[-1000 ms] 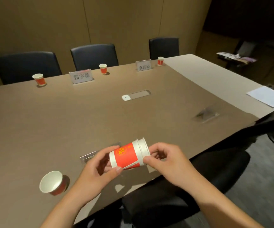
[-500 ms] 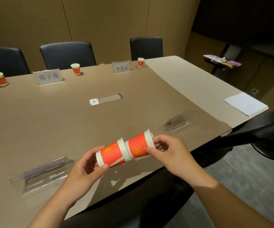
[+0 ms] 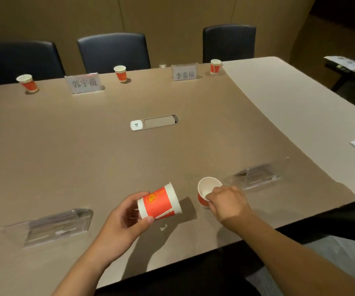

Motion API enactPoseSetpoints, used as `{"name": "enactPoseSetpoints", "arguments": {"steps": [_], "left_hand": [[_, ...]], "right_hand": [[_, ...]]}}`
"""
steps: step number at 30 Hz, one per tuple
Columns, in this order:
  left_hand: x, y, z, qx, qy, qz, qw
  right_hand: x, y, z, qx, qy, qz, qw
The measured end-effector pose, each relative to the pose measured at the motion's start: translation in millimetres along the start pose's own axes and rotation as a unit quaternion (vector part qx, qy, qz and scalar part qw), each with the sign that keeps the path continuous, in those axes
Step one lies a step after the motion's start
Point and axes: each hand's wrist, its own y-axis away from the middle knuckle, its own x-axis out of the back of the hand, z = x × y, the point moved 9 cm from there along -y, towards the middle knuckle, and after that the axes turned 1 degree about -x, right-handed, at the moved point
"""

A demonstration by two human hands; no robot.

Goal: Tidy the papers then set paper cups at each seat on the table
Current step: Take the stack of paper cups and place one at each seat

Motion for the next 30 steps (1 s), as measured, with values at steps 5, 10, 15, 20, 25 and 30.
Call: {"name": "enactPoseSetpoints", "arguments": {"steps": [5,10,15,20,25,30], "left_hand": [[-23,3,-10,0.033,0.003,0.080,0.996],[-58,11,-4,0.041,0.000,0.164,0.986],[-92,16,4,0.040,0.002,0.197,0.980],[-126,8,27,0.019,0.006,0.189,0.982],[-174,3,51,-0.026,0.042,0.138,0.989],[-243,4,59,-0.041,0.076,0.084,0.993]], "right_hand": [[-45,-34,18,0.069,0.020,-0.023,0.997],[-56,-49,35,0.153,-0.026,-0.026,0.987],[-7,-25,59,0.189,-0.319,0.043,0.928],[52,21,75,0.188,-0.581,0.006,0.792],[71,58,99,0.183,-0.547,0.022,0.817],[78,102,156,0.131,-0.494,0.046,0.859]]}}
